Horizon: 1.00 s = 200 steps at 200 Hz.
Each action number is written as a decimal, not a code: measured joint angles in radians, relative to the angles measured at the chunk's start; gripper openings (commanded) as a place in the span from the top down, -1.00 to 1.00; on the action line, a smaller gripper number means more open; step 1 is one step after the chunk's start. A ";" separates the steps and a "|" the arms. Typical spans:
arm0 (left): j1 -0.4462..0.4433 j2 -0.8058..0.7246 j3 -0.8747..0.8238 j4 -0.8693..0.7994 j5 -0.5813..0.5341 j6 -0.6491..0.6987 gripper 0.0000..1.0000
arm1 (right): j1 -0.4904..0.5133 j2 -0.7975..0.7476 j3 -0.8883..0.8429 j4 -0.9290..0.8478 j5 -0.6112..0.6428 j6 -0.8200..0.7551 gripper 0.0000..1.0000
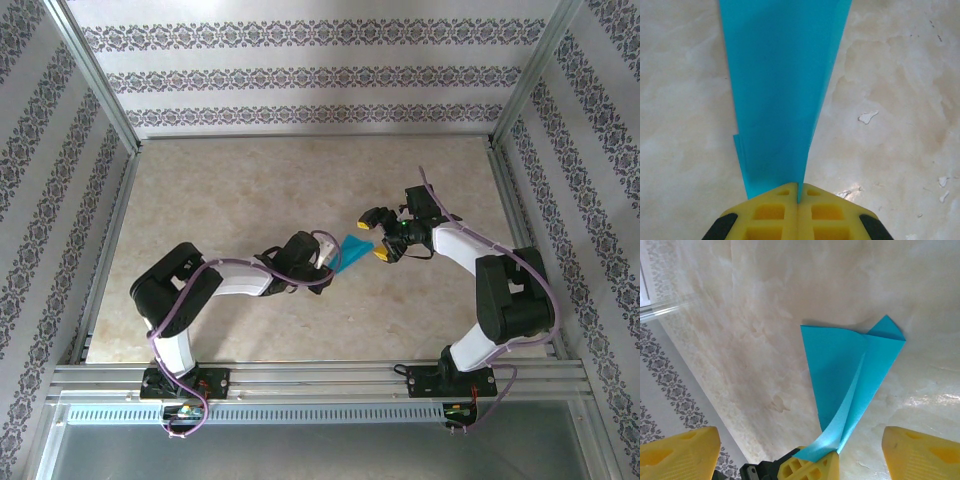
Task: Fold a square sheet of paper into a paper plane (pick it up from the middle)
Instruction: Fold the wing for the fifth time at the center of the table.
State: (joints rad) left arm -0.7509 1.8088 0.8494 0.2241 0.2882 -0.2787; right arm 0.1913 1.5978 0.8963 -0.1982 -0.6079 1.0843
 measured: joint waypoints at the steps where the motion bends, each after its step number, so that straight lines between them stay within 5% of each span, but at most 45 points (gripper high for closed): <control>1: 0.000 0.000 0.001 0.000 0.001 0.000 1.00 | 0.000 0.000 0.000 0.000 0.000 0.000 -0.69; 200: 0.134 0.133 0.183 -0.165 0.329 -0.293 1.00 | -0.019 -0.060 -0.073 0.046 -0.005 -0.119 -0.66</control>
State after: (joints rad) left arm -0.6174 1.9419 1.0325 0.0589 0.6170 -0.5720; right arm 0.1719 1.5383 0.8234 -0.1524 -0.6125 0.9657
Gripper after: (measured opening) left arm 0.054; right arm 0.840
